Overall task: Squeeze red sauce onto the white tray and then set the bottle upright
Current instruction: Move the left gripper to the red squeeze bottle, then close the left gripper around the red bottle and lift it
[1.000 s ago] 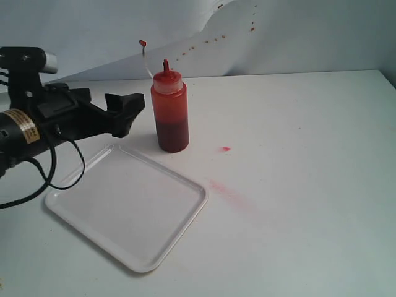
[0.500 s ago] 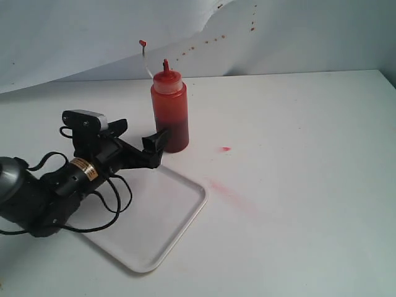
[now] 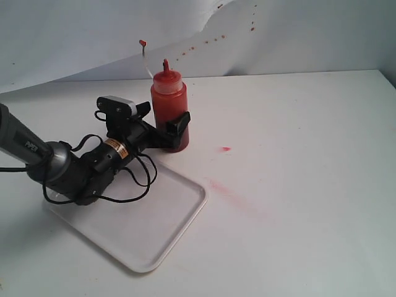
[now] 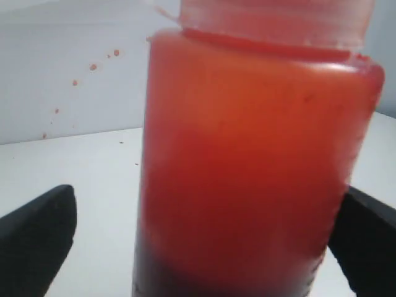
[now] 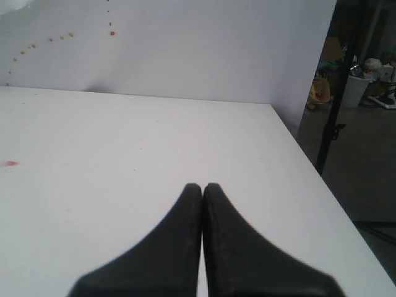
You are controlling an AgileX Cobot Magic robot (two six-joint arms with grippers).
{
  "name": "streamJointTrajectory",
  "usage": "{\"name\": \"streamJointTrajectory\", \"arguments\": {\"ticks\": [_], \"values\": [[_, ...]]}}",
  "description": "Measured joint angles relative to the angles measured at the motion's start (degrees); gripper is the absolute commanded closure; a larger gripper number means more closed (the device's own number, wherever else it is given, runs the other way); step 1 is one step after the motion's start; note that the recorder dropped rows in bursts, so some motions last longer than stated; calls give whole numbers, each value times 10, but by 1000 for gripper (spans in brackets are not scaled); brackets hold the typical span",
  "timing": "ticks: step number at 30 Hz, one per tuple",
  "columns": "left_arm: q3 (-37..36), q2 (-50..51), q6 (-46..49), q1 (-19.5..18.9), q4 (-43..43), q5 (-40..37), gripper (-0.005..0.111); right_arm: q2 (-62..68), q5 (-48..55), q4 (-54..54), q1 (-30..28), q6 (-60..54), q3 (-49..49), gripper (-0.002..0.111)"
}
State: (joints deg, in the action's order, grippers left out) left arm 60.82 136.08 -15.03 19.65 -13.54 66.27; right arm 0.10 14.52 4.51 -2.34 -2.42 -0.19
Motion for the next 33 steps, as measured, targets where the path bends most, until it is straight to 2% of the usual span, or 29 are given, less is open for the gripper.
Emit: {"name": "streamJointTrajectory", "arguments": {"ticks": [16, 25, 33], "values": [[17, 39, -9, 0, -5, -20, 2, 0, 0, 0, 0, 0, 0, 108], [63, 69, -24, 0, -11, -44, 2, 0, 0, 0, 0, 0, 0, 108], [95, 72, -27, 0, -28, -107, 2, 0, 0, 0, 0, 0, 0, 108]]}}
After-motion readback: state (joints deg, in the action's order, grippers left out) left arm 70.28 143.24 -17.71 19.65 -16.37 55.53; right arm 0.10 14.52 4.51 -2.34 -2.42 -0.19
